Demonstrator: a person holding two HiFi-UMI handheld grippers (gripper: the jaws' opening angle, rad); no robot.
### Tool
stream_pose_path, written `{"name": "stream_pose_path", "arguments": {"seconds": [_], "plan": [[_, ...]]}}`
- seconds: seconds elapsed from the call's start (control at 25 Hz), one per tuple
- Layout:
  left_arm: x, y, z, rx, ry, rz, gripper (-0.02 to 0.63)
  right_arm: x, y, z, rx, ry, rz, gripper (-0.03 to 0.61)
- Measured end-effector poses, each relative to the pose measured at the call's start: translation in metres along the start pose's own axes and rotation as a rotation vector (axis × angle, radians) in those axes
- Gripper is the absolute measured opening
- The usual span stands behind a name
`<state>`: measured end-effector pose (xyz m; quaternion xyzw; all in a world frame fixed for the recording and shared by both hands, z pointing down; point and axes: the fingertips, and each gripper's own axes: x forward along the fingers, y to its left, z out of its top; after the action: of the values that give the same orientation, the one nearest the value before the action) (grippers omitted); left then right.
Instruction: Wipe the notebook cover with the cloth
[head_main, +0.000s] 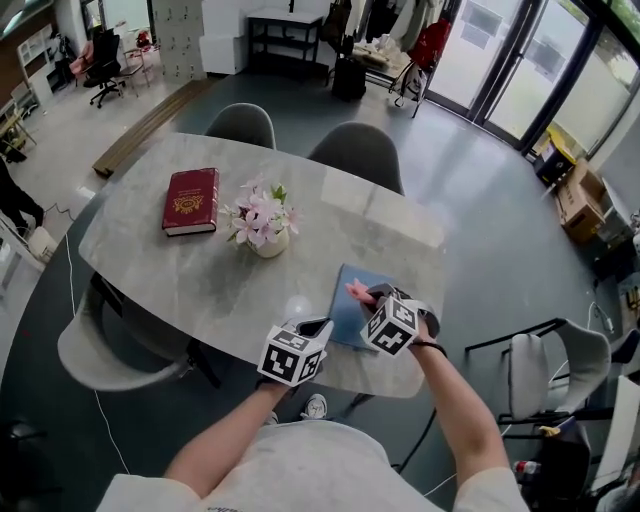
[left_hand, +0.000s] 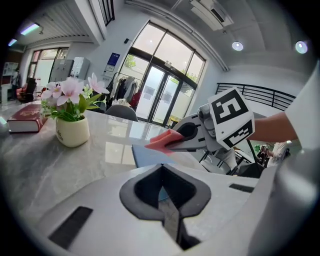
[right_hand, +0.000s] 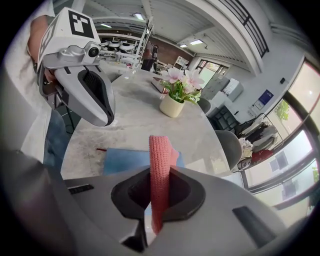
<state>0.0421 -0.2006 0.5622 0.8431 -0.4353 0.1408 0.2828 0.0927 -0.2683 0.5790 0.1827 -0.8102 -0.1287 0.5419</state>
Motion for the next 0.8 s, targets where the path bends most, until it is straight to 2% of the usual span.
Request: {"name": "stream_pose_path", "arguments": {"seconds": [0.4, 0.8], "plan": [[0.006, 0.018, 0.006, -0.03, -0.017, 0.071, 0.008, 0.036, -0.025, 0.013, -0.098, 0.007, 0.037, 0.014], [0.008, 0.047, 0.013, -0.069, -0.049, 0.158, 0.008, 0.084, -0.044, 0.013, -0.152, 0.042, 0.061, 0.014]]}}
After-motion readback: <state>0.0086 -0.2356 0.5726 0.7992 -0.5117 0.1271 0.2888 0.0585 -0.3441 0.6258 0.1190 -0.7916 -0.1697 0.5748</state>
